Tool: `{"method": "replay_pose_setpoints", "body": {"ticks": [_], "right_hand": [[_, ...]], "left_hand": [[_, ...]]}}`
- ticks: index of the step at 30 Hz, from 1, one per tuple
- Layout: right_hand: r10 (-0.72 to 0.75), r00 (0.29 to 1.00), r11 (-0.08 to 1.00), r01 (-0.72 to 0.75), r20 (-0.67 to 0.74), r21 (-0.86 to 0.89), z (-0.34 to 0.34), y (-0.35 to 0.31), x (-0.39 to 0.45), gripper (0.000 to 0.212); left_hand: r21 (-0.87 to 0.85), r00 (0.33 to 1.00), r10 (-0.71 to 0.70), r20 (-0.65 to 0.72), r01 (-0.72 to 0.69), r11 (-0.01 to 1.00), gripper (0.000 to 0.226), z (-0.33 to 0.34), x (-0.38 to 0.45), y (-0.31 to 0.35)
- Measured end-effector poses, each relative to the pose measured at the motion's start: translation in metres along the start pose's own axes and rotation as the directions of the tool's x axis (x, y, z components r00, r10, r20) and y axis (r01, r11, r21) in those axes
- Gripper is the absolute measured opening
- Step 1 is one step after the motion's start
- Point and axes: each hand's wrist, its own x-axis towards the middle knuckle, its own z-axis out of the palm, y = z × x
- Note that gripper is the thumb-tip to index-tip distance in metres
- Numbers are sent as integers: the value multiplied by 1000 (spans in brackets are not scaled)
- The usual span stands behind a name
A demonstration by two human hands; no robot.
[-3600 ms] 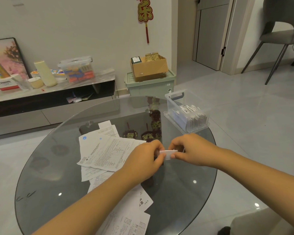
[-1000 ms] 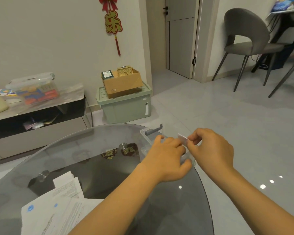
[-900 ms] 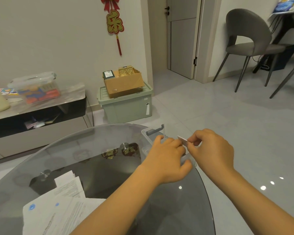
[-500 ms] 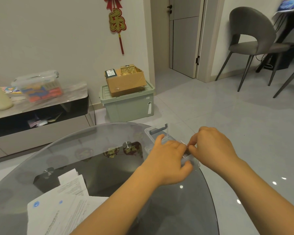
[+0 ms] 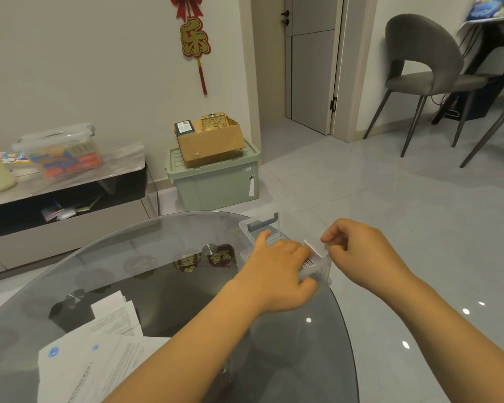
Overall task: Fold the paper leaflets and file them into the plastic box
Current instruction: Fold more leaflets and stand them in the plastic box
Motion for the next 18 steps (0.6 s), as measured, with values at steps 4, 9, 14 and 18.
{"method": "replay_pose_setpoints", "body": {"ticks": [4,9,14,18], "right_hand": [[-4,1000,1000,4,-1,27,0,3,0,22],[-16,1000,999,15,18,37,3,2,0,27],[-33,997,999,30,72,38,0,5,-2,33],[-50,991,998,44,127,52,-2,7,-3,36]], "left_hand": [[-80,999,-31,-9,31,996,63,-3,-1,1],[63,994,-29,102,22,998,68,-7,2,3],[90,989,-50,139,38,995,70,-11,2,4],[82,994,-70,78,63,995,72,-10,-2,3]]}}
